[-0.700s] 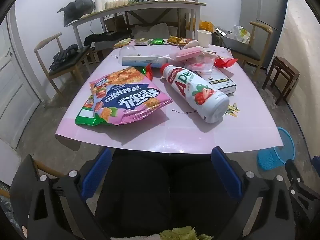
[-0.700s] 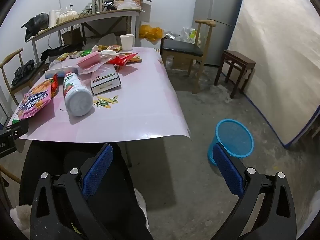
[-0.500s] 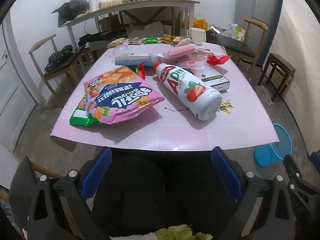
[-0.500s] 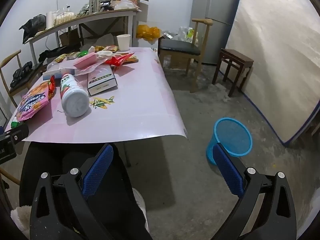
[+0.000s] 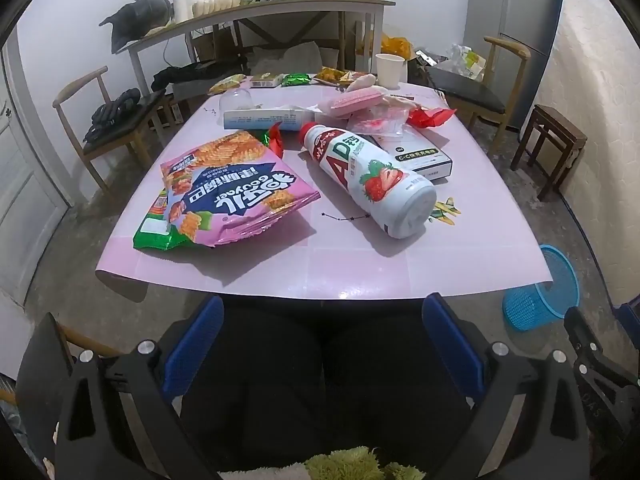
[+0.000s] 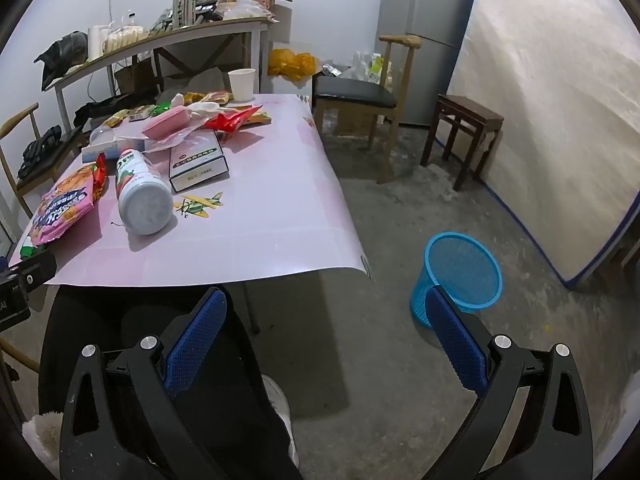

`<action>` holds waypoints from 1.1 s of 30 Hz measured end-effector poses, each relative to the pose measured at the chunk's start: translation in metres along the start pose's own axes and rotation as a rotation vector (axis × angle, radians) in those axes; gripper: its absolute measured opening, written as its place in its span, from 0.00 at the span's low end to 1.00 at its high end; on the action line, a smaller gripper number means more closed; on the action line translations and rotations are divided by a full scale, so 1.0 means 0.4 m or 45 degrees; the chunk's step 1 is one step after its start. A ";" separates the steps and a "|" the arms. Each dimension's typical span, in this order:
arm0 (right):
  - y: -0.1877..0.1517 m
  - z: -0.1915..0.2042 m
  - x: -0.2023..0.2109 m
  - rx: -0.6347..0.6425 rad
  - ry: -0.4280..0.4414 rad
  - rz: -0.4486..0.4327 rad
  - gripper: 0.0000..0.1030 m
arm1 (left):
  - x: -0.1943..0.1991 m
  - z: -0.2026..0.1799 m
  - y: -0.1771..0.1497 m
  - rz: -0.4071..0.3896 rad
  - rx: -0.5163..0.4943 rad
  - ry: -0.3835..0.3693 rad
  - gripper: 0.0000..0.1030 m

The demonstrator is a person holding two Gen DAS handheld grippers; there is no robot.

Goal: Collect trash

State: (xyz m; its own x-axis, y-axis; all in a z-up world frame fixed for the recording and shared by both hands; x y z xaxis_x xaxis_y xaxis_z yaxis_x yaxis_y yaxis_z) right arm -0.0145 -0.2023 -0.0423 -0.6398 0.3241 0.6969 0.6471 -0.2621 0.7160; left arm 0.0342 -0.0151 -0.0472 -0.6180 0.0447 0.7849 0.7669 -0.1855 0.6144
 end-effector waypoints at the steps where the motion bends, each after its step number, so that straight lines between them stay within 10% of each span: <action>1: 0.001 0.000 0.001 0.001 -0.001 -0.001 0.93 | -0.001 0.001 0.000 0.001 0.001 -0.001 0.95; 33: 0.007 0.009 0.010 0.000 0.001 -0.005 0.93 | -0.013 0.024 -0.009 0.015 0.034 0.005 0.95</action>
State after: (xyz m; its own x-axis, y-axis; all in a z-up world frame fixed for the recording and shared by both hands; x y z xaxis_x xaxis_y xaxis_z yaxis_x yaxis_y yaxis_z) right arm -0.0136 -0.1983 -0.0377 -0.6430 0.3243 0.6939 0.6443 -0.2609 0.7189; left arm 0.0363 -0.0051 -0.0524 -0.6095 0.0390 0.7918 0.7784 -0.1599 0.6071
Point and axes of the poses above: each gripper's, at about its wrist camera, not at the fingertips, and x roughly against the way its jaws point, z to its left, y to its top, the point moved 6 cm from there along -x, roughly the way its jaws point, and after that the axes turned 5 degrees about -x, right-handed, at the moved point
